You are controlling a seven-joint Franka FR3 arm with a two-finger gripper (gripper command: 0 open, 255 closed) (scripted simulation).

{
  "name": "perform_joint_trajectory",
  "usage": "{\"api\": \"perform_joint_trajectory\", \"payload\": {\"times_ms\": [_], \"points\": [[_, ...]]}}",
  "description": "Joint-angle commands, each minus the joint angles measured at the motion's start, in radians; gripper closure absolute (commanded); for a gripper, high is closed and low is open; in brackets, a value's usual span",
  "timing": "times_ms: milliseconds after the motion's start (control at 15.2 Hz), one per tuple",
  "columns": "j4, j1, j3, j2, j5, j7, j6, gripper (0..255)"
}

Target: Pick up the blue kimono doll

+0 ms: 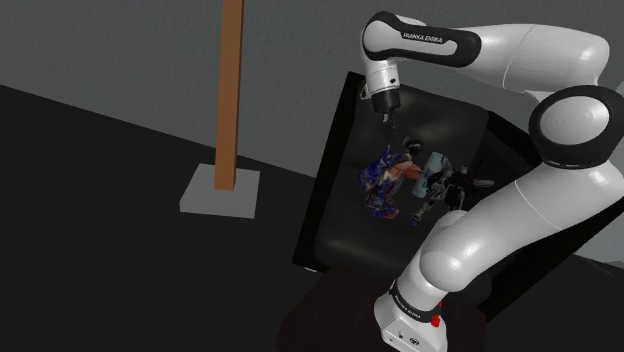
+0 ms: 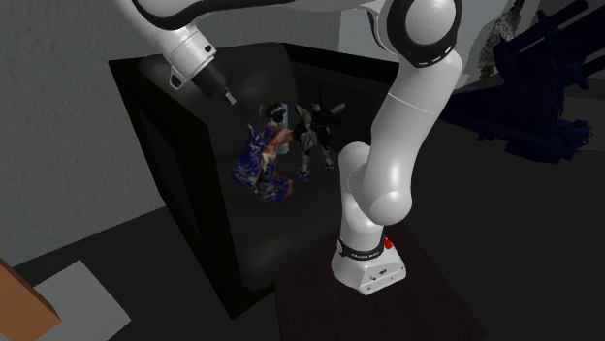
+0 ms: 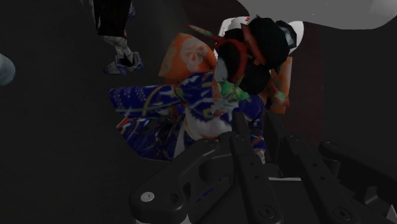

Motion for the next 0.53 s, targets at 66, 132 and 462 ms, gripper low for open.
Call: {"api": "perform_joint_trajectory", "payload": {"times_ms": [66, 132, 462], "points": [[0.052, 0.001, 0.003, 0.009, 0.001, -0.004, -0.043, 255], [0.068, 0.002, 0.003, 0.012, 0.001, -0.006, -0.056, 255], [0.121, 0.003, 0.005, 0.022, 0.000, -0.012, -0.098, 255]]}}
